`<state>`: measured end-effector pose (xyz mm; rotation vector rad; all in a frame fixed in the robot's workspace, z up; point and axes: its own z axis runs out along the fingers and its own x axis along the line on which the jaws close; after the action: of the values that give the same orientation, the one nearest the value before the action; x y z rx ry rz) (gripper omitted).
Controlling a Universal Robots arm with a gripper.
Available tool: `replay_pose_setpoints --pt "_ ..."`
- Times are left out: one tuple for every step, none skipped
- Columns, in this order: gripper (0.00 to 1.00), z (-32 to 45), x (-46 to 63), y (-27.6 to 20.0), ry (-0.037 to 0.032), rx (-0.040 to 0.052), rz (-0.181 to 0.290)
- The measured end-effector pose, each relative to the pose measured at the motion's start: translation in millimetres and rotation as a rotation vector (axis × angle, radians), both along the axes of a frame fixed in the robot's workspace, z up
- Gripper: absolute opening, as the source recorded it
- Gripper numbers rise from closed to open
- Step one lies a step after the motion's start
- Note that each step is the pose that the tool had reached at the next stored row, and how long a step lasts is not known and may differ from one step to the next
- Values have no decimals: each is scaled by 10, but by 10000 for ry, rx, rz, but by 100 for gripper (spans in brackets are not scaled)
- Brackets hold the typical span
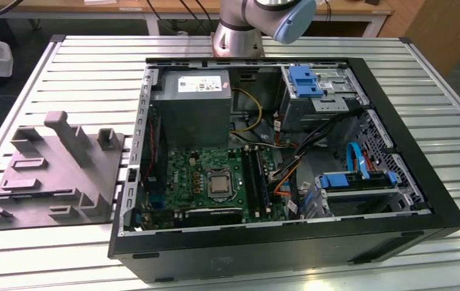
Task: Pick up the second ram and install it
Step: 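Pick up the second ram and move it above second insertion slot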
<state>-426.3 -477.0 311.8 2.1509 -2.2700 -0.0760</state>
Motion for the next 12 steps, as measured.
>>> replay_pose_setpoints --pt "10 0 0 0 1 0 28" --pt "10 0 0 0 1 -1 31" --pt "10 0 0 0 1 -1 32" --pt "10 -1 0 0 1 -2 34" --pt "10 -8 0 0 -3 2 33" --pt "10 -20 0 0 -4 1 33" --pt "10 -35 -1 -1 -8 1 32" --pt "10 -52 -1 -4 -10 0 32" --pt "10 -70 0 -8 -12 0 34" --pt "10 -89 0 -14 -12 0 36" --pt "10 -107 0 -21 -11 -1 38" --pt "10 -124 0 -29 -11 -1 38"
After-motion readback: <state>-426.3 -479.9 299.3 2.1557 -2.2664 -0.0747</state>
